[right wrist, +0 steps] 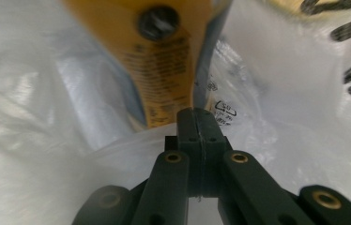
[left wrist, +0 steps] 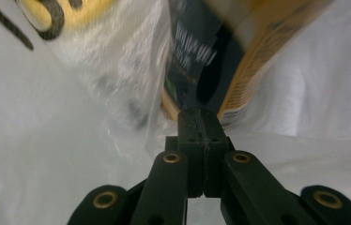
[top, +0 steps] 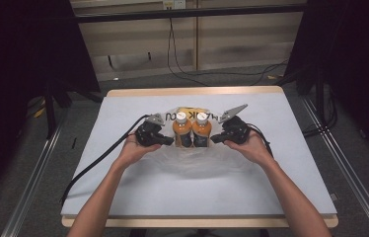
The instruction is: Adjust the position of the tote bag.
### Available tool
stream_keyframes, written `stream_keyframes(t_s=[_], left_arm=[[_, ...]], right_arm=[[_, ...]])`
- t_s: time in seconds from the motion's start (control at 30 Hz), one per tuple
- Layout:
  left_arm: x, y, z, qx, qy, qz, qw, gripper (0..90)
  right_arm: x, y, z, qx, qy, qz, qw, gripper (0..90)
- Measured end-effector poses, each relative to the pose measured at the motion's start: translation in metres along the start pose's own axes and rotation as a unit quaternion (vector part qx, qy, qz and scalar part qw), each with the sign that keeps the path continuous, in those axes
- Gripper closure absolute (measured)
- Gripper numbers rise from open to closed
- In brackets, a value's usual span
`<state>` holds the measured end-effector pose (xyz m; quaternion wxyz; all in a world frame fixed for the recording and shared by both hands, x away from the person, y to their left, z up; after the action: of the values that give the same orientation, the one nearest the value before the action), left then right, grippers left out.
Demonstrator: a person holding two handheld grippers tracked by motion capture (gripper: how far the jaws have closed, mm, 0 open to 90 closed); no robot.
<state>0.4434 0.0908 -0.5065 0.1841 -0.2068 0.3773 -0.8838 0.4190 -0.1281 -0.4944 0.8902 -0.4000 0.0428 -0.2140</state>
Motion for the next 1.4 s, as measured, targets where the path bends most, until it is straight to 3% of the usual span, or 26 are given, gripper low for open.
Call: stream_keyframes(t_s=[0.03, 0.1, 0.17, 0.23, 0.33, 0.43, 0.5, 0.63, 0.67, 0.8, 0.87, 1.0, 1.1, 1.17, 1.27, 1.4], left_arm=[[-0.001, 0.003, -0.002, -0.005, -0.001, 0.004, 1.0000, 90.0], [0.000, 0.007, -0.008, -0.023, 0.008, 0.001, 0.9997, 89.9], [-0.002, 0.011, -0.014, -0.044, 0.017, 0.035, 0.9983, 90.0], [-0.003, 0.012, -0.014, -0.045, 0.016, 0.026, 0.9985, 90.0], [-0.004, 0.012, -0.015, -0.050, 0.021, 0.033, 0.9980, 90.0], [-0.006, 0.009, -0.016, -0.062, 0.033, 0.059, 0.9958, 90.0], [-0.013, 0.003, -0.018, -0.076, 0.043, 0.087, 0.9923, 90.0], [-0.024, -0.002, -0.020, -0.085, 0.040, 0.106, 0.9899, 90.0], [-0.025, -0.003, -0.020, -0.086, 0.040, 0.105, 0.9900, 90.0], [-0.032, -0.005, -0.021, -0.083, 0.031, 0.114, 0.9895, 90.0], [-0.037, -0.007, -0.021, -0.087, 0.036, 0.125, 0.9877, 90.0], [-0.043, -0.011, -0.024, -0.088, 0.022, 0.125, 0.9880, 90.0], [-0.045, -0.012, -0.026, -0.086, 0.024, 0.128, 0.9878, 90.0], [-0.046, -0.014, -0.028, -0.090, 0.030, 0.137, 0.9861, 90.0], [-0.046, -0.020, -0.034, -0.103, 0.029, 0.133, 0.9854, 90.0], [-0.041, -0.026, -0.041, -0.112, 0.036, 0.127, 0.9848, 90.0]], right_arm=[[0.002, 0.003, -0.002, -0.009, 0.002, -0.006, 0.9999, 90.0], [0.003, 0.010, -0.008, -0.021, 0.011, 0.002, 0.9997, 90.0], [0.005, 0.015, -0.015, -0.037, 0.013, -0.002, 0.9992, 90.0], [0.006, 0.017, -0.017, -0.043, 0.011, -0.001, 0.9990, 90.0], [0.003, 0.021, -0.019, -0.061, 0.010, -0.001, 0.9981, 90.0], [0.001, 0.023, -0.024, -0.073, 0.000, -0.001, 0.9973, 90.0], [0.002, 0.020, -0.026, -0.076, 0.000, 0.001, 0.9971, 90.0], [0.001, 0.013, -0.032, -0.106, -0.027, -0.015, 0.9939, 90.0], [0.001, 0.009, -0.035, -0.113, -0.035, -0.018, 0.9928, 90.0], [0.003, -0.005, -0.050, -0.129, -0.031, -0.017, 0.9911, 90.0], [0.003, -0.012, -0.056, -0.134, -0.028, -0.020, 0.9903, 90.0], [0.006, -0.025, -0.070, -0.147, -0.026, -0.032, 0.9883, 90.0], [0.008, -0.030, -0.076, -0.155, -0.030, -0.040, 0.9866, 90.0], [0.010, -0.033, -0.079, -0.166, -0.033, -0.041, 0.9847, 90.0], [0.015, -0.039, -0.086, -0.191, -0.043, -0.064, 0.9786, 90.0], [0.023, -0.043, -0.092, -0.187, -0.034, -0.077, 0.9788, 90.0]])
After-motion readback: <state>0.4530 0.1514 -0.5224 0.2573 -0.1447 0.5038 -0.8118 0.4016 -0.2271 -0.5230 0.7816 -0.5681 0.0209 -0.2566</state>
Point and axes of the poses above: each handheld gripper's, and its own axes: y roughly forward along the jaws, z roughly out of its top, x roughly to its right, the point moved 7 cm from there along y, roughly forward along the jaws, and after that the axes turned 13 degrees about -y, right-handed, at the moved point
